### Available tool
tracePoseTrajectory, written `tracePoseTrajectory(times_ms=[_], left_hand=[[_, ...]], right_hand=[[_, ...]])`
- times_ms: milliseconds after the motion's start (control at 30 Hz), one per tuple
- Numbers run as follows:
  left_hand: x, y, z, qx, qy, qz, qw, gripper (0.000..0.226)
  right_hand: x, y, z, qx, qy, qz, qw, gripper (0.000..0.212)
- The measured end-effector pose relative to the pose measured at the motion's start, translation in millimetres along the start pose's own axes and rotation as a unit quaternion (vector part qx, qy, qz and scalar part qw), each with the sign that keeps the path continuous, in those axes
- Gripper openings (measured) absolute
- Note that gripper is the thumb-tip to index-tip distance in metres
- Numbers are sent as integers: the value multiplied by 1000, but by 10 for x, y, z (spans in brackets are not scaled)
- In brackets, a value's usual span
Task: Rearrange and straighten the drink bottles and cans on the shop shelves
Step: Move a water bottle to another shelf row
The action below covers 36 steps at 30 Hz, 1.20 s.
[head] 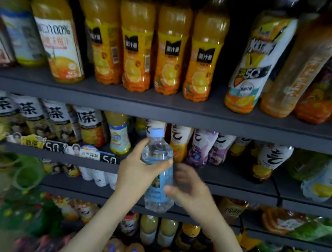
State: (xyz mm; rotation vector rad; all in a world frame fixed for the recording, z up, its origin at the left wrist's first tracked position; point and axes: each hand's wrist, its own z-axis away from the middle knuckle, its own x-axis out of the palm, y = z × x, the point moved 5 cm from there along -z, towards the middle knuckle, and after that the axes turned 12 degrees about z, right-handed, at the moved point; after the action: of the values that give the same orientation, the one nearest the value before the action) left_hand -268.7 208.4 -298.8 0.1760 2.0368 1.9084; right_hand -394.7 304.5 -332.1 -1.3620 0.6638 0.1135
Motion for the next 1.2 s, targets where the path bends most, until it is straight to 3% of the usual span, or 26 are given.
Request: tracePoseTrajectory(times_ms=[100, 200, 400, 533, 700, 867, 1033, 1200], left_hand=[[6, 326, 62, -6, -18, -33, 999, 72], [25, 716, 98, 15, -65, -16, 998, 71], [94, 1489, 140, 38, -280, 105, 953, 60], [430, 1817, 208, 33, -404, 91, 909, 76], [1070, 2286, 352, 142, -425, 49, 893, 82], [1964, 2700, 818, 218, -463, 48, 858, 83], [3085, 3080, 1395, 280, -485, 59, 826, 77], [4215, 3447, 2014, 298, -525, 96, 791, 73]], right_hand=[[-75, -400, 148, -17, 1, 45, 999, 59], [-328, -773, 269, -35, 42, 39, 998, 47], [-983, -1191, 484, -22, 70, -155, 985, 36], [-1457, -1325, 638, -35, 109, -162, 980, 46], [-2105, -1319, 946, -14, 158, -108, 981, 34], [-2996, -1100, 1377, 48, 306, -21, 951, 18], [-3980, -722, 2006, 85, 443, -8, 892, 44], [-5018, -277, 2701, 57, 493, -6, 868, 35]])
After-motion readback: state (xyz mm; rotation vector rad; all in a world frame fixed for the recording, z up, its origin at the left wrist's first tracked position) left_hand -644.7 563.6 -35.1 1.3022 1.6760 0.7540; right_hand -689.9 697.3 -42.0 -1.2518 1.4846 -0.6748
